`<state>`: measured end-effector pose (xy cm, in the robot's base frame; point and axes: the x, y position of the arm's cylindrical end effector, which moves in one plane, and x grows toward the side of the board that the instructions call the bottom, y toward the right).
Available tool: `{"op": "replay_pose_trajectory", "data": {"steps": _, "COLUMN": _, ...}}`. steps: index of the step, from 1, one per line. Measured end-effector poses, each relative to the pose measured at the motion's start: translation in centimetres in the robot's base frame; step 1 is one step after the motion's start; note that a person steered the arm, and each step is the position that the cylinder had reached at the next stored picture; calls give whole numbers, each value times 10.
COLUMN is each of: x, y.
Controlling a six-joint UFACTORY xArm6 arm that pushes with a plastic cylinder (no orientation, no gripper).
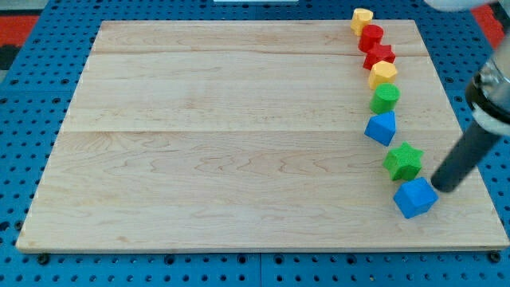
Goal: Push the green circle towards the left
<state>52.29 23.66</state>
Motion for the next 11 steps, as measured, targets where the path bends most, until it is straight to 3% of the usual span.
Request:
{"op": "replay_pose_trajectory", "data": {"steps": 2, "x": -114, "y": 53}}
{"op": "replay_pose_trajectory", "data": {"steps": 3, "x": -154, "y": 37}}
{"op": "replay_pose_trajectory", "data": {"steps": 5, "x": -111, "y": -62}}
{"op": "replay_pose_trajectory", "data": {"steps": 6, "x": -129, "y": -14}}
{"op": "replay_pose_trajectory", "data": {"steps": 7, "x": -132, "y": -42}}
{"op": "replay_pose_trajectory", "data": {"steps": 8, "x": -138, "y": -114}}
{"op": "replay_pose_trajectory", "data": {"steps": 11, "x": -162, "y": -125}}
